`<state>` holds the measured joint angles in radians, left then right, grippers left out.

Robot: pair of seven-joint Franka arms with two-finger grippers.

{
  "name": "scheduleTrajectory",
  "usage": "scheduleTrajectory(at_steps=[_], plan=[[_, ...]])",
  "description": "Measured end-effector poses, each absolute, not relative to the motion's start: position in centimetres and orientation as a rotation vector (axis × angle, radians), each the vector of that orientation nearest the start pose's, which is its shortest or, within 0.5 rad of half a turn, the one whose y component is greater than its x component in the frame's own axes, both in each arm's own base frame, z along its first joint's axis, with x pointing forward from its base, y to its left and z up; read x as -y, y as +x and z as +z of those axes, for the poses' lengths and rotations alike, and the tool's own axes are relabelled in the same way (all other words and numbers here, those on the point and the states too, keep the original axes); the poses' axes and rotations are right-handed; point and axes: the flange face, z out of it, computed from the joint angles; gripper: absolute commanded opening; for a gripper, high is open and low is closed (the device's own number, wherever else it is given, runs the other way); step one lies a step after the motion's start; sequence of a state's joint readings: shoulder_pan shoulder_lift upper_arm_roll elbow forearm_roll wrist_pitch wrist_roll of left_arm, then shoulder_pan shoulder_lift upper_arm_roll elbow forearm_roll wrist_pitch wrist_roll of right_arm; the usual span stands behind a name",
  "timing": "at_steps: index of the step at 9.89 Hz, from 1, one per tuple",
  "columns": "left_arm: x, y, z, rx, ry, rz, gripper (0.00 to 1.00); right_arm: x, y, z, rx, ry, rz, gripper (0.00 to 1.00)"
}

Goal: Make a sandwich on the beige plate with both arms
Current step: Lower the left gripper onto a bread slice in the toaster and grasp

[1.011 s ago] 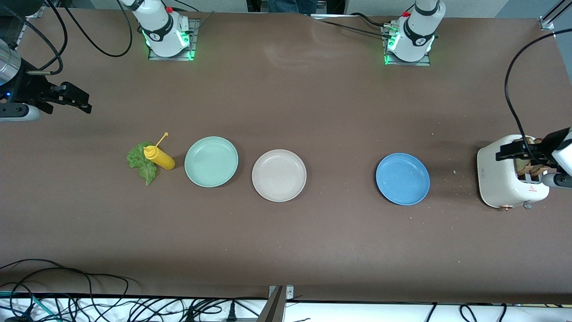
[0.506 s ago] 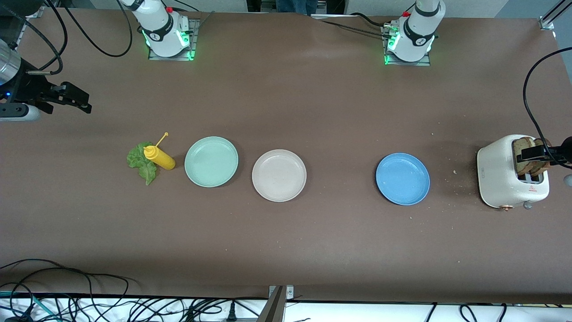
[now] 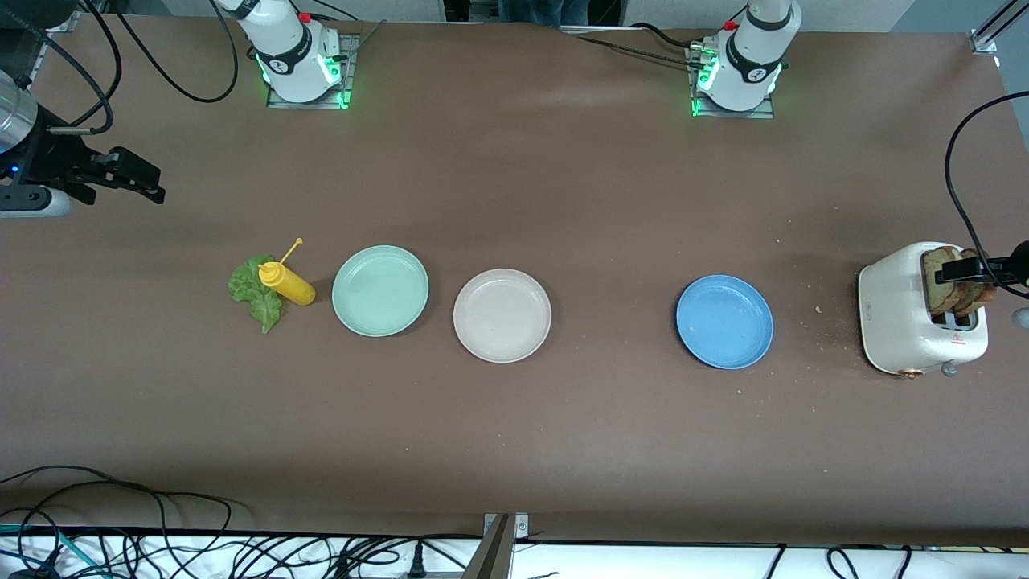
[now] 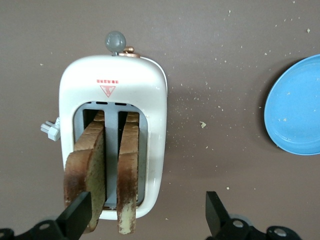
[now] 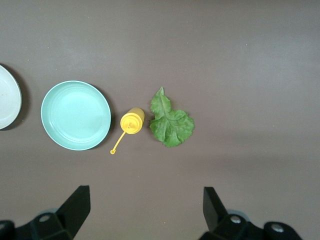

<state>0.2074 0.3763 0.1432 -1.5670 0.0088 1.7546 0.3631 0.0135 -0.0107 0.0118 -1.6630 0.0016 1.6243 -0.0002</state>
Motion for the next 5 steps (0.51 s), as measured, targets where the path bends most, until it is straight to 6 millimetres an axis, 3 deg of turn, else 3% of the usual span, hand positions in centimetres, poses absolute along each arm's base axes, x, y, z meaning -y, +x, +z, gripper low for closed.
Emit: scheduleTrajectory(at_steps=[5], plan=[[-21.7,60.2,39.1,-0.018,-3.134,0.29,1.0,-1.4,55.3,59.1,0.04,-3.14,0.044,1.0]])
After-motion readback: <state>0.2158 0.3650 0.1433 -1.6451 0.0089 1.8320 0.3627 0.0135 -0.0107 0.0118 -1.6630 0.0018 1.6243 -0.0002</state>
